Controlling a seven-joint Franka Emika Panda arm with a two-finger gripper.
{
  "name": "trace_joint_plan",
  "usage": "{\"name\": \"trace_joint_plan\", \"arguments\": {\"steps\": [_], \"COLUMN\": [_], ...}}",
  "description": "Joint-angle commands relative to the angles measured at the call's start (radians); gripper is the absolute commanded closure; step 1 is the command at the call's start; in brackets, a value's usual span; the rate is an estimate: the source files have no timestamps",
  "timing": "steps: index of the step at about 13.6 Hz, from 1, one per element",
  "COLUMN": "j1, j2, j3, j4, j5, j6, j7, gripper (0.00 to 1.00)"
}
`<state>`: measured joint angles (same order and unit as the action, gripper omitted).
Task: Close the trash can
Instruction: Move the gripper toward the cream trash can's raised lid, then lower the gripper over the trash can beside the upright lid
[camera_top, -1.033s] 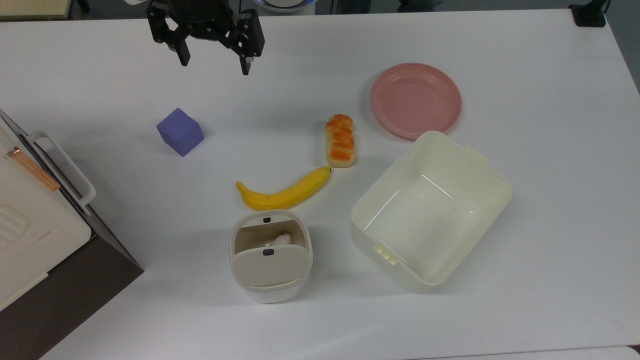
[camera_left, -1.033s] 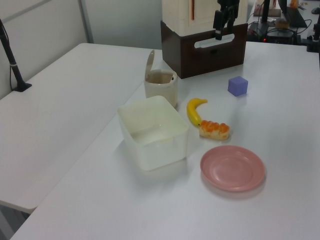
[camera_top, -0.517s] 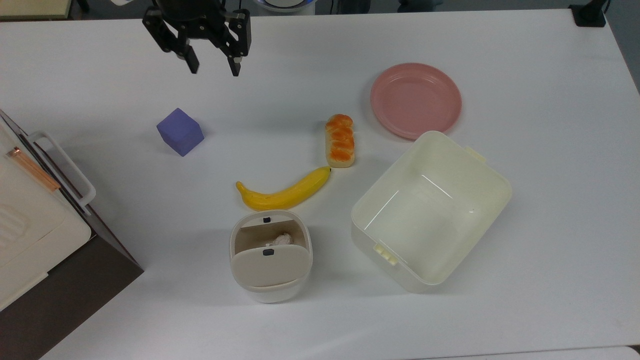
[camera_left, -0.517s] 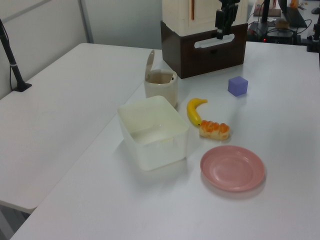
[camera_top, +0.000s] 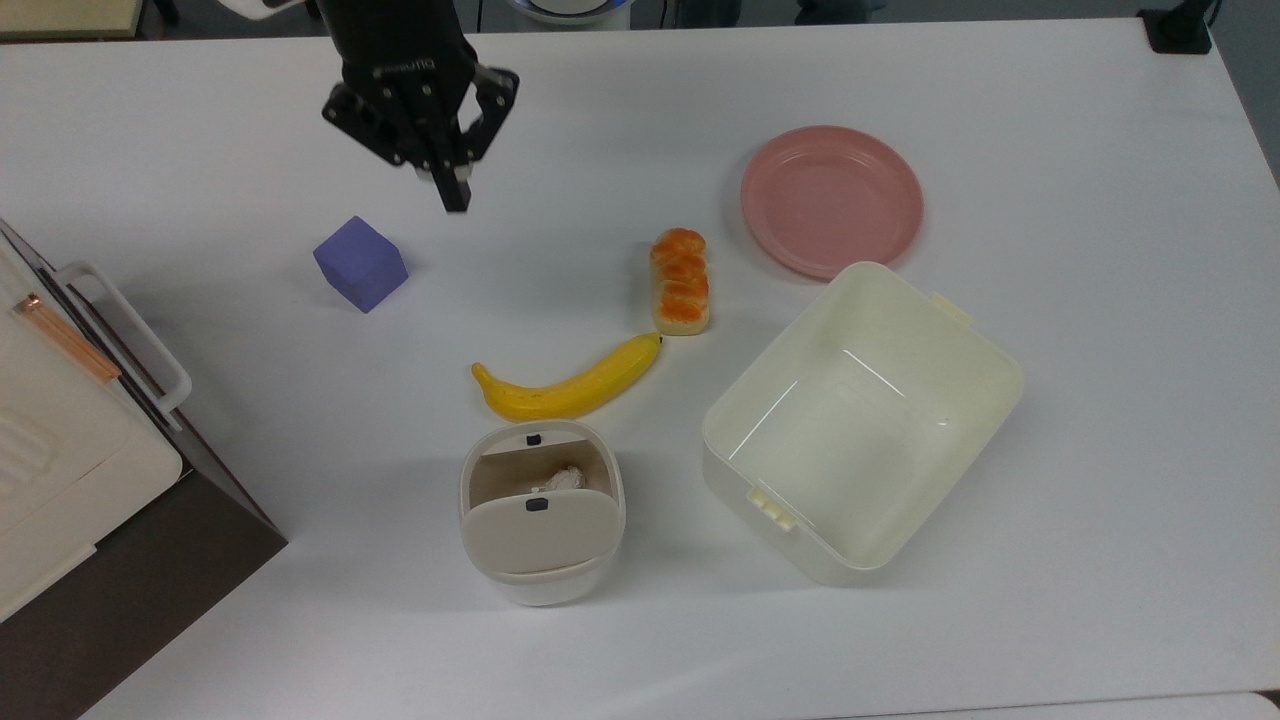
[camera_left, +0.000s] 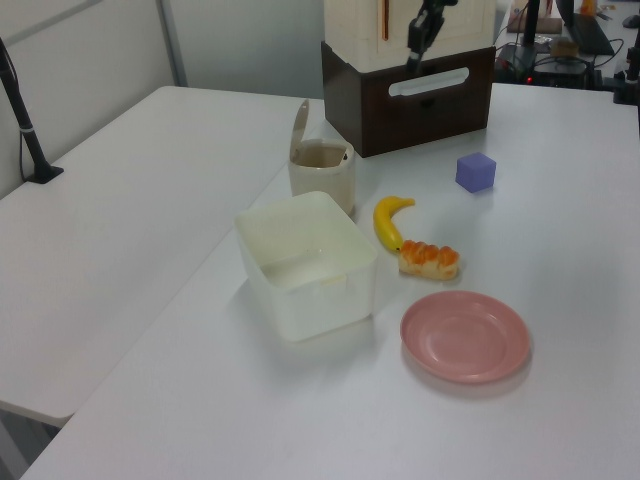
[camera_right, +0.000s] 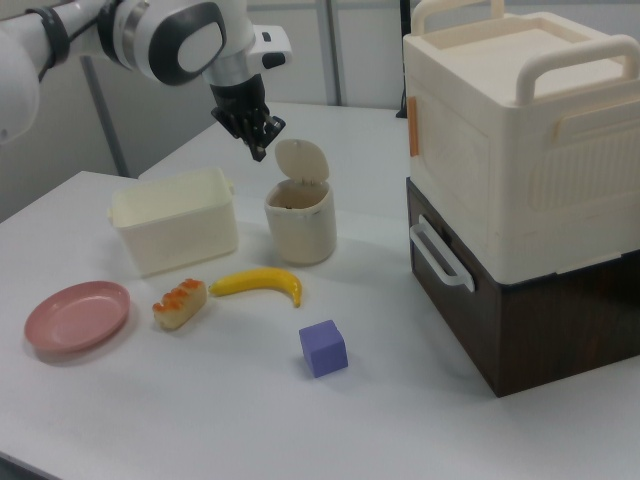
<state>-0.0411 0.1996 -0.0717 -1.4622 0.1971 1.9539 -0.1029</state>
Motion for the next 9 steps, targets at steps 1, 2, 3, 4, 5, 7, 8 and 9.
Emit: {"name": "trace_joint_plan", "arguments": {"steps": [1, 2, 3, 4, 5, 7, 8, 9], "j1": [0.052, 0.07, 0.095, 0.112, 0.131, 0.136, 0.136, 0.136], "j2": [0.049, 0.061, 0.096, 0.125, 0.167, 0.202, 0.21, 0.222], "j3": [-0.005, -0.005, -0.007, -0.008, -0.01, -0.01, -0.01, -0.01], "j4": [-0.015, -0.017, -0.013, -0.003, 0.012, 0.013, 0.013, 0.014], "j5": [0.022, 0.021, 0.007, 0.001, -0.022, -0.051, -0.06, -0.067], "j6": [0.239, 0.334, 0.432, 0.509, 0.62, 0.739, 0.767, 0.776], "j7": [-0.015, 0.003, 0.047, 0.069, 0.084, 0.1, 0.104, 0.106], "gripper": [1.0, 1.0, 1.0, 1.0, 1.0, 1.0, 1.0, 1.0]}}
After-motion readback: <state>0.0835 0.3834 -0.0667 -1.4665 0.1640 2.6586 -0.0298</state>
